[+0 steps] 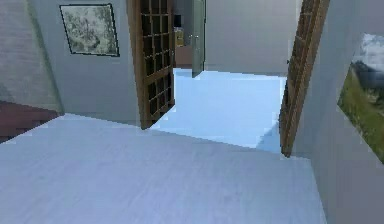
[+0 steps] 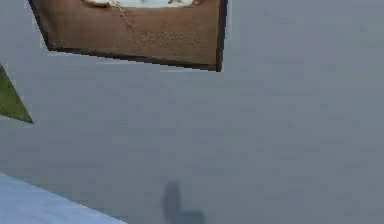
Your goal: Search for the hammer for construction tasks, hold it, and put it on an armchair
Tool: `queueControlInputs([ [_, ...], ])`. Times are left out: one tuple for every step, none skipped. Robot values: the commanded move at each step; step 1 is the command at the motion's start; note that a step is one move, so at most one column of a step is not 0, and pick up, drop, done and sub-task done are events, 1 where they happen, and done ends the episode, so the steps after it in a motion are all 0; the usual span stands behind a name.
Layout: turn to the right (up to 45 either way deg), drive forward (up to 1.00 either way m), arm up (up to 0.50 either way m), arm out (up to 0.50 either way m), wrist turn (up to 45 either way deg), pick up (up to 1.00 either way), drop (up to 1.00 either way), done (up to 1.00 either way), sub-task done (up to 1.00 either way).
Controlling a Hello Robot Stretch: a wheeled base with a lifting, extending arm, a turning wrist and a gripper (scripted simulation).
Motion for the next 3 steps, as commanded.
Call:
queueControlInputs([
  [0.0,1.0,0.0,0.0,0.0,0.0,0.0,0.0,0.0],
  [3.0,0.0,0.0,0.0,0.0,0.0,0.0,0.0,0.0],
  [6.0,0.0,0.0,0.0,0.0,0.0,0.0,0.0,0.0],
])
